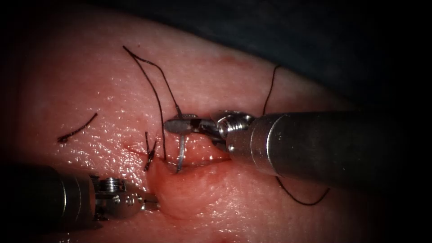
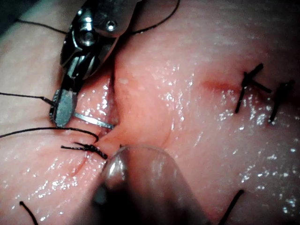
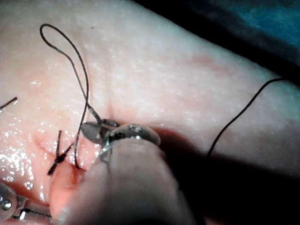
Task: Wound Closure
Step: With the right tool throw the needle through the bottom of the cut while the left gripper apposes.
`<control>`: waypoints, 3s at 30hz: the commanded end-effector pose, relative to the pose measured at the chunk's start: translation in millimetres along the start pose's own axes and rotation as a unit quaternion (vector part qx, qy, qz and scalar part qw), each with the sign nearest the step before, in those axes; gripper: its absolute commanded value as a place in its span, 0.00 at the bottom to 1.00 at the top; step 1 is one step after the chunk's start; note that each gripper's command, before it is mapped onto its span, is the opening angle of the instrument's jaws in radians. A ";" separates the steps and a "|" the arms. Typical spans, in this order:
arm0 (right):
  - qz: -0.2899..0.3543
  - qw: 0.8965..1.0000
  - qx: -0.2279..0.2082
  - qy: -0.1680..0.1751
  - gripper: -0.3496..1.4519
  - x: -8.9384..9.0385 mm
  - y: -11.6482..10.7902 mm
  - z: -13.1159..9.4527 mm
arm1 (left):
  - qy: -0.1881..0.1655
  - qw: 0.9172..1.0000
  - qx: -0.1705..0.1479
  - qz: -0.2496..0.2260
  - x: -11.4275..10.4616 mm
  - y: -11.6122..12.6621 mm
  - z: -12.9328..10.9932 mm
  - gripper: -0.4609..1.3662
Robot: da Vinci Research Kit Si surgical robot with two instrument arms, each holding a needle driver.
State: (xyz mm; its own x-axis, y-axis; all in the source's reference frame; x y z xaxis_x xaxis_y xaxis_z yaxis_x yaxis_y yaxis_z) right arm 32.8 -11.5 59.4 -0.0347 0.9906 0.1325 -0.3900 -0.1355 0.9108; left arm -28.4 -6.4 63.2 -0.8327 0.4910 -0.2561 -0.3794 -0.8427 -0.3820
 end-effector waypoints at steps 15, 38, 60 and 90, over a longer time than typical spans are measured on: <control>0.077 0.997 0.013 -0.024 0.00 -2.9 -0.5 0.3 | 0.000 1.000 -0.005 -0.001 -0.2 -0.3 0.1 0.06; 0.170 0.984 -0.004 -0.050 0.00 -4.8 -1.3 -0.2 | 0.001 1.000 -0.003 0.001 -0.4 -0.5 0.1 0.06; 0.205 0.979 0.022 -0.008 0.00 -2.8 -1.1 -1.5 | 0.001 1.000 -0.002 0.001 -0.4 -0.5 0.1 0.06; -0.427 0.903 -0.006 0.052 0.96 4.1 2.2 -2.7 | 0.001 1.000 -0.002 -0.002 -0.5 -0.4 0.1 0.06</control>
State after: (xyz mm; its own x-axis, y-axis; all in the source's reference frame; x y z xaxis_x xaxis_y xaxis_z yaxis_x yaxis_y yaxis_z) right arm 29.6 -7.3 60.6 0.1811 0.7215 -0.6683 -0.3327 0.6844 0.6488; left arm -28.0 -6.3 63.6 -0.8303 0.4949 -0.2562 -0.3841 -0.8413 -0.3805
